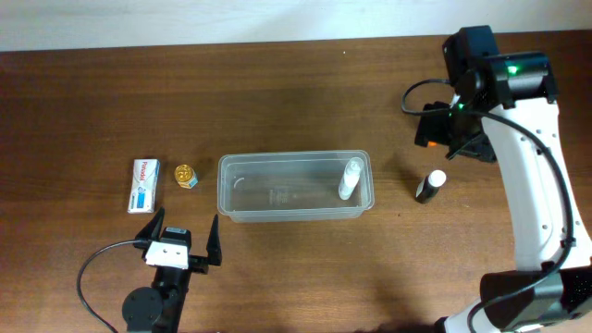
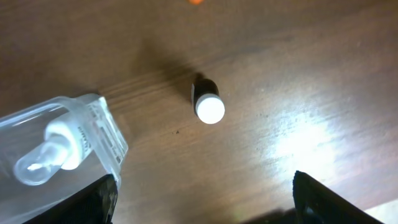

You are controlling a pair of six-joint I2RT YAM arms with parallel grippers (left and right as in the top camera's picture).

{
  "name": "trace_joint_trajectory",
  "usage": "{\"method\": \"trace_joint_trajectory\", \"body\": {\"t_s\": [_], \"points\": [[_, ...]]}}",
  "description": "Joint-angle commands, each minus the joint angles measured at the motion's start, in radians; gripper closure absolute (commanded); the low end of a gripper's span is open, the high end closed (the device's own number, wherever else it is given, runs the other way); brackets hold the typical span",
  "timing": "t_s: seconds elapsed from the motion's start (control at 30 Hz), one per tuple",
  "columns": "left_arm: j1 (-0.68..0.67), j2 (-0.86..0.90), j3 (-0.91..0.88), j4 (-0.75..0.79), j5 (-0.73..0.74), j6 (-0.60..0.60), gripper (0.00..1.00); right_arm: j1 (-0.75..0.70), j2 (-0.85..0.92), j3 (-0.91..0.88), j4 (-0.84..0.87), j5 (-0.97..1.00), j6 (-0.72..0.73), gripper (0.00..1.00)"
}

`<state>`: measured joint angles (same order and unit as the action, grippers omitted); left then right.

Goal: Pack container
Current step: 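Move the right gripper to the dark brown bottle and grasp it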

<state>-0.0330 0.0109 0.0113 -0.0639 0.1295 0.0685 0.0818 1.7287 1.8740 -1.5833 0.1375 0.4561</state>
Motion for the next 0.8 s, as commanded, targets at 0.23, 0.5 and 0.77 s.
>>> {"method": "trace_joint_trajectory", "body": {"t_s": [0.23, 0.5, 0.77], "points": [[0.003, -0.004, -0.003, -0.005, -0.003, 0.016, 0.01, -0.037, -0.006, -0.352, 0.237, -0.034, 0.076, 0.18], [0.003, -0.004, -0.003, -0.005, -0.003, 0.016, 0.01, -0.113, -0.006, -0.561, 0.441, -0.105, -0.018, 0.18], [0.003, -0.004, -0.003, -0.005, -0.003, 0.016, 0.01, -0.117, -0.005, -0.671, 0.591, -0.13, -0.132, 0.49]]}}
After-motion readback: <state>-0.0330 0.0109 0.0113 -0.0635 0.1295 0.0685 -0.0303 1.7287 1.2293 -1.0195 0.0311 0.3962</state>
